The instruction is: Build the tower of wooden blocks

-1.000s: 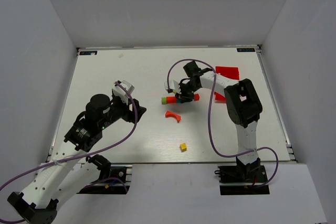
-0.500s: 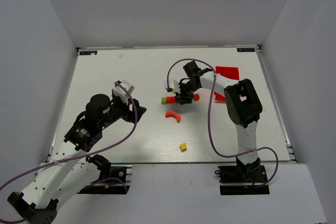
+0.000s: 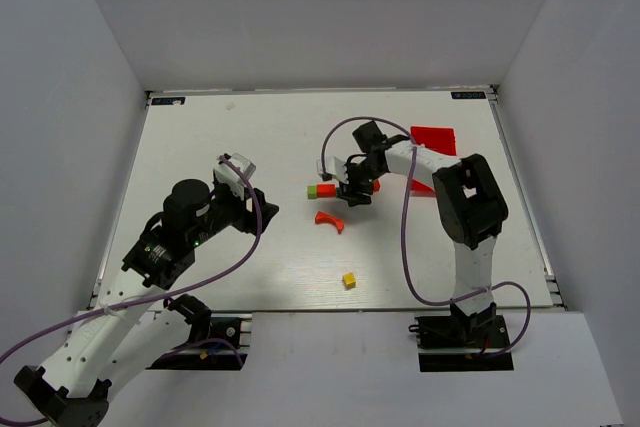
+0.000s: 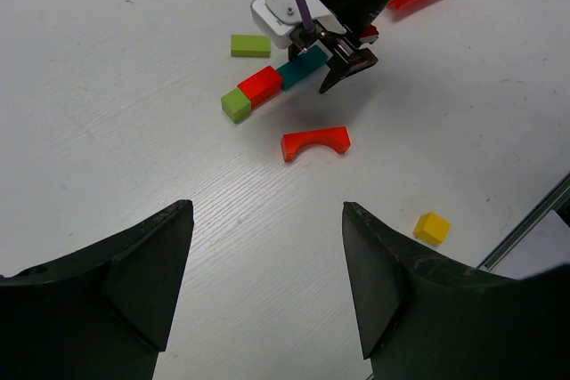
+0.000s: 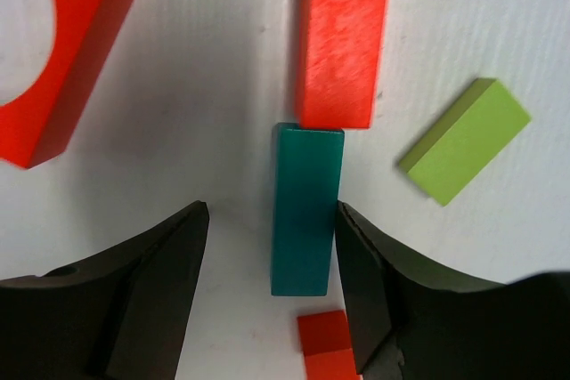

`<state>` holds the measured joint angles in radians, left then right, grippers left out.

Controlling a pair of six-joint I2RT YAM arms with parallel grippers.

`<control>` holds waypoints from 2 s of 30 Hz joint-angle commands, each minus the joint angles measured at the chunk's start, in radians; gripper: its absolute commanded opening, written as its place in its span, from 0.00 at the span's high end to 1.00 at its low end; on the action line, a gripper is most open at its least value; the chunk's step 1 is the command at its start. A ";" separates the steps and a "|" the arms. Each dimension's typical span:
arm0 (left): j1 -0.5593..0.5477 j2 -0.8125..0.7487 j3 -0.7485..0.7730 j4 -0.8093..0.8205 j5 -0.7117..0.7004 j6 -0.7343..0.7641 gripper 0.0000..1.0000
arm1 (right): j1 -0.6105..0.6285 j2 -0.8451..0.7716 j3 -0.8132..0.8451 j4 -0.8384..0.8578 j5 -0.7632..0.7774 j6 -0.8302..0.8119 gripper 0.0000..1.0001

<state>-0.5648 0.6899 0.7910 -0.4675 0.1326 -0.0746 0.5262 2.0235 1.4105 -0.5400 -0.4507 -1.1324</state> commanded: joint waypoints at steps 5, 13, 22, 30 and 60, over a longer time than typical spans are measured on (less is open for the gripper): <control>0.005 -0.013 -0.007 0.004 0.004 0.007 0.22 | -0.003 -0.158 -0.062 -0.048 0.026 0.005 0.35; 0.005 -0.013 -0.007 0.004 0.004 0.007 0.22 | -0.015 -0.227 -0.051 -0.003 0.035 0.042 0.34; 0.005 -0.023 -0.007 0.004 0.004 0.007 0.22 | -0.028 -0.145 0.051 0.101 0.046 0.212 0.44; 0.005 -0.023 -0.007 0.004 0.004 0.007 0.22 | -0.028 -0.020 0.177 0.069 0.014 0.355 0.46; 0.005 -0.023 -0.007 0.004 0.004 0.007 0.22 | -0.034 0.193 0.352 0.008 -0.036 0.454 0.42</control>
<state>-0.5648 0.6785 0.7910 -0.4675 0.1322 -0.0746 0.4911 2.1971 1.7260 -0.5243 -0.4736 -0.6907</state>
